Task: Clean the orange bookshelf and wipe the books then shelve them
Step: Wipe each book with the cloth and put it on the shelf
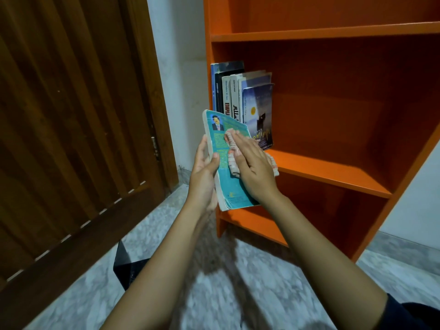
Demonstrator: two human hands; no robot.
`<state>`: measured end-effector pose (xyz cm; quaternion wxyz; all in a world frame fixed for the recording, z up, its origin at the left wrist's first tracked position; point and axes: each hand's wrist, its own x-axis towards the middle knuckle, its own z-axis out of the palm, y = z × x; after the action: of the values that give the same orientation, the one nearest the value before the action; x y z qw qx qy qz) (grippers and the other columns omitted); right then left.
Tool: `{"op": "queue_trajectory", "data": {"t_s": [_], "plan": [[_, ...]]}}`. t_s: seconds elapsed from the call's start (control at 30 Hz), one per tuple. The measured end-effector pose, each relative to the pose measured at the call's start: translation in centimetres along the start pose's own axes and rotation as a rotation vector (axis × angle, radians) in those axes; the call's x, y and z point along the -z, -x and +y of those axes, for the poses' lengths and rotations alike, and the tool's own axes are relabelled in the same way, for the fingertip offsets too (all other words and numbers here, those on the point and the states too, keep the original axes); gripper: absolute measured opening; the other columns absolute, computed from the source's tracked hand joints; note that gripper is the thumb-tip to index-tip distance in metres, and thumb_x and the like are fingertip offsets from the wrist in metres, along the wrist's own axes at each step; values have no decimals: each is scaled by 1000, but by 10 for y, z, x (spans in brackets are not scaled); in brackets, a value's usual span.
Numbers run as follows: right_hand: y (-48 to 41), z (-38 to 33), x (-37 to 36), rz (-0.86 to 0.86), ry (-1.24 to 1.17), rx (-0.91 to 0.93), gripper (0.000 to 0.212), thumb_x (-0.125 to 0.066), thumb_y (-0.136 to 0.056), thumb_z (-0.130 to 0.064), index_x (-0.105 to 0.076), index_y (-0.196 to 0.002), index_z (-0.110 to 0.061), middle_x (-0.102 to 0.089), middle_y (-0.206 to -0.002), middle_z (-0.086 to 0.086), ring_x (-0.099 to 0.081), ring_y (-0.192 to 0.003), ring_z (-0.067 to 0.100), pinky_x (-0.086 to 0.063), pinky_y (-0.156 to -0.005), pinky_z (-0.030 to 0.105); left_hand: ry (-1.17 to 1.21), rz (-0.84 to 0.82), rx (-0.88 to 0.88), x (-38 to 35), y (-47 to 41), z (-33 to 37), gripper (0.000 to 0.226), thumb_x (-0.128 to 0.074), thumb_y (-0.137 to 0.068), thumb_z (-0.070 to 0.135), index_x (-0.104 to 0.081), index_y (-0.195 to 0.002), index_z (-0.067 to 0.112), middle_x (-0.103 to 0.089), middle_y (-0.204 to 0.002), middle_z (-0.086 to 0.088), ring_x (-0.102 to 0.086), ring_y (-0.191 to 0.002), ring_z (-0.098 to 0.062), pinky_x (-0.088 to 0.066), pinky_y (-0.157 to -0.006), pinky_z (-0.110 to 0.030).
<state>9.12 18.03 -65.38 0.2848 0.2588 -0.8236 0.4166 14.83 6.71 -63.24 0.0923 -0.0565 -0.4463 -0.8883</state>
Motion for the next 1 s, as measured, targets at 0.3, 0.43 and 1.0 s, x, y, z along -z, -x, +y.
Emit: {"op": "queue_trajectory", "data": {"t_s": [0.3, 0.43, 1.0], "plan": [[20, -21, 2, -176, 197, 184, 47, -27, -95, -43, -48, -136, -35, -46, -143, -12, -37, -136, 13, -31, -108, 45, 259, 236, 65, 8, -8, -4, 51, -39, -94, -4, -39, -136, 25, -67, -107, -13, -69, -88, -25, -59, -70, -35], [39, -12, -2, -200, 156, 289, 42, -33, -96, -39, -54, -131, -32, -51, -139, -13, -41, -133, 10, -31, -104, 39, 312, 340, 63, 19, -9, -6, 56, -36, -94, -5, -34, -143, 22, -57, -128, -18, -58, -112, -35, -50, -90, -47], [55, 15, 7, 11, -1192, -589, 38, -46, -96, -16, -46, -131, -31, -59, -130, -6, -57, -119, 14, -49, -98, 33, -438, 60, -268, 14, -6, 4, 46, -36, -100, 7, -32, -144, 22, -52, -129, 16, -62, -101, 0, -54, -74, -20]]}}
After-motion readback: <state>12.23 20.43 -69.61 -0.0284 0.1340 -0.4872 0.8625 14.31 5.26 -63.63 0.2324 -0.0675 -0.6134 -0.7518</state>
